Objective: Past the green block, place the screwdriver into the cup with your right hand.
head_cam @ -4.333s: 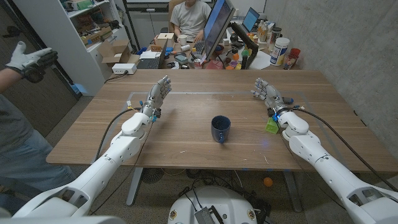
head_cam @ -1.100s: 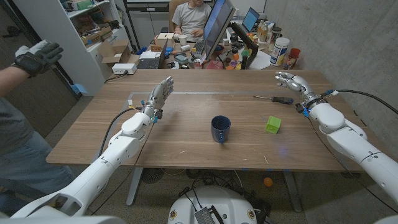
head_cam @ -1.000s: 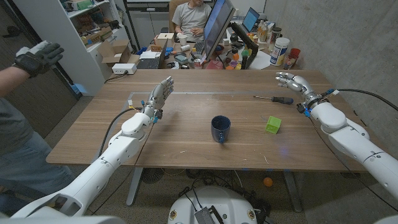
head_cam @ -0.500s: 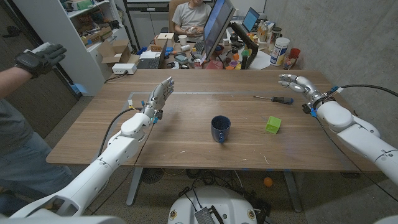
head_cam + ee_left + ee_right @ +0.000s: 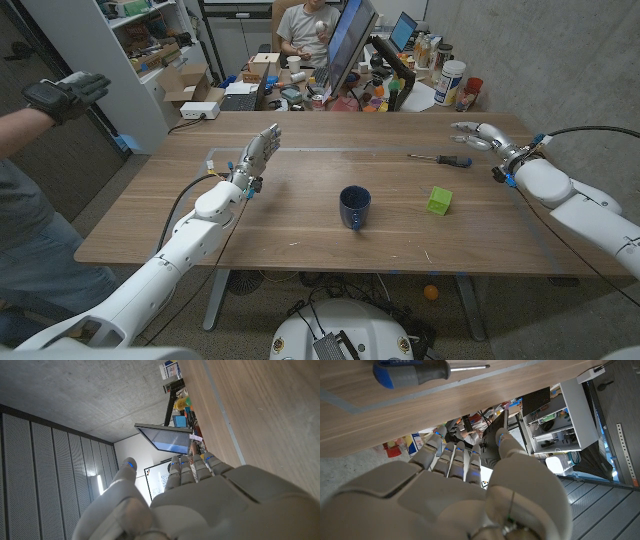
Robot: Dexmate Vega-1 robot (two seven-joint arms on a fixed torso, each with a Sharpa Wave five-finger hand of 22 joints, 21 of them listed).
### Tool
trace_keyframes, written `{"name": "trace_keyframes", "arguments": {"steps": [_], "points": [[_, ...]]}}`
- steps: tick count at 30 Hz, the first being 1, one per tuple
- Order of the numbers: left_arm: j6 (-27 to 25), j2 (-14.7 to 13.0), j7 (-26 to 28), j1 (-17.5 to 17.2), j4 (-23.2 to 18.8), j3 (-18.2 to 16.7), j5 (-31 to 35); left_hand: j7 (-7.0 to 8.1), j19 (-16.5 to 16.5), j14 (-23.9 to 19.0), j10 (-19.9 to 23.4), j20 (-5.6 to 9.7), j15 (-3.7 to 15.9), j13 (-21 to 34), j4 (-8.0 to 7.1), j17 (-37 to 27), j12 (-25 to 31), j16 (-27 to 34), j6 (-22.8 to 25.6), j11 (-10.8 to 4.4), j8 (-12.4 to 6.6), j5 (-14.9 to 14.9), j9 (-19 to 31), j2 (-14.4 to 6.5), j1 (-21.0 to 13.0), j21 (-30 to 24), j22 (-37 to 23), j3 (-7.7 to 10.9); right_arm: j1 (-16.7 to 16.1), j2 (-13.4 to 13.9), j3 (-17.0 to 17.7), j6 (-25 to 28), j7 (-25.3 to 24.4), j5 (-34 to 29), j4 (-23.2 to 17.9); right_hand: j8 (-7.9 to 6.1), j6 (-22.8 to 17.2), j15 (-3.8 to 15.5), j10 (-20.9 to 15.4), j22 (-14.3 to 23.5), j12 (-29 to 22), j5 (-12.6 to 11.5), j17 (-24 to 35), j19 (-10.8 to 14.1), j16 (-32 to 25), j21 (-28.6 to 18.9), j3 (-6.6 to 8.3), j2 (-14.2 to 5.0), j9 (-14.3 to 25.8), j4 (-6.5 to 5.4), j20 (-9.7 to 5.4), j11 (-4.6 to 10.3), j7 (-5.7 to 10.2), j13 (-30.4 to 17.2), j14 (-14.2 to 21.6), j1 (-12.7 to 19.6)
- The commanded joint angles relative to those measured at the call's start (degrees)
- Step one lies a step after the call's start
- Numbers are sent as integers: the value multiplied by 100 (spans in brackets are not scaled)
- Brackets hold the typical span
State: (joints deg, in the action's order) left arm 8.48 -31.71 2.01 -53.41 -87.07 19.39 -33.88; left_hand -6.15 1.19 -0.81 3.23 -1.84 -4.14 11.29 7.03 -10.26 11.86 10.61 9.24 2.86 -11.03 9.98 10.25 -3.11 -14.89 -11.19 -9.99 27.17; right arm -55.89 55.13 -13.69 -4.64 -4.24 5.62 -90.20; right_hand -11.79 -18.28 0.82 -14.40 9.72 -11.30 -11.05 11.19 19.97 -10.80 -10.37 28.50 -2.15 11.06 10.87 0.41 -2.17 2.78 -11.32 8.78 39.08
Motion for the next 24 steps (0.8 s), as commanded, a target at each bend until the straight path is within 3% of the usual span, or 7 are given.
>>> {"name": "trace_keyframes", "arguments": {"steps": [1, 24], "points": [[-14, -27, 145, -62, -152, -10, 79, -28, 71, 97, -6, 7, -42, 9, 10, -11, -3, -23, 56, -1, 1, 6, 25, -56, 16, 48, -28, 0, 132, 263, -206, 658, 51, -524, -277, 26, 46, -6, 59, 8, 12, -21, -4, -35, 10, -6, 73, 67, 27, 11, 21, 26, 45, -24, -56, 159], [-80, -52, 152, -38, -187, -23, 83, -66, 123, 125, -16, -2, -49, 6, 10, -11, 1, -12, 79, 31, 0, 3, 26, -75, 22, 37, -29, -10, 580, 447, -821, 1890, 298, -1596, -661, 72, 283, -112, 253, 9, 34, -60, -5, -212, 23, -5, 190, 394, 41, -11, 79, 30, 137, -40, -281, 671]]}}
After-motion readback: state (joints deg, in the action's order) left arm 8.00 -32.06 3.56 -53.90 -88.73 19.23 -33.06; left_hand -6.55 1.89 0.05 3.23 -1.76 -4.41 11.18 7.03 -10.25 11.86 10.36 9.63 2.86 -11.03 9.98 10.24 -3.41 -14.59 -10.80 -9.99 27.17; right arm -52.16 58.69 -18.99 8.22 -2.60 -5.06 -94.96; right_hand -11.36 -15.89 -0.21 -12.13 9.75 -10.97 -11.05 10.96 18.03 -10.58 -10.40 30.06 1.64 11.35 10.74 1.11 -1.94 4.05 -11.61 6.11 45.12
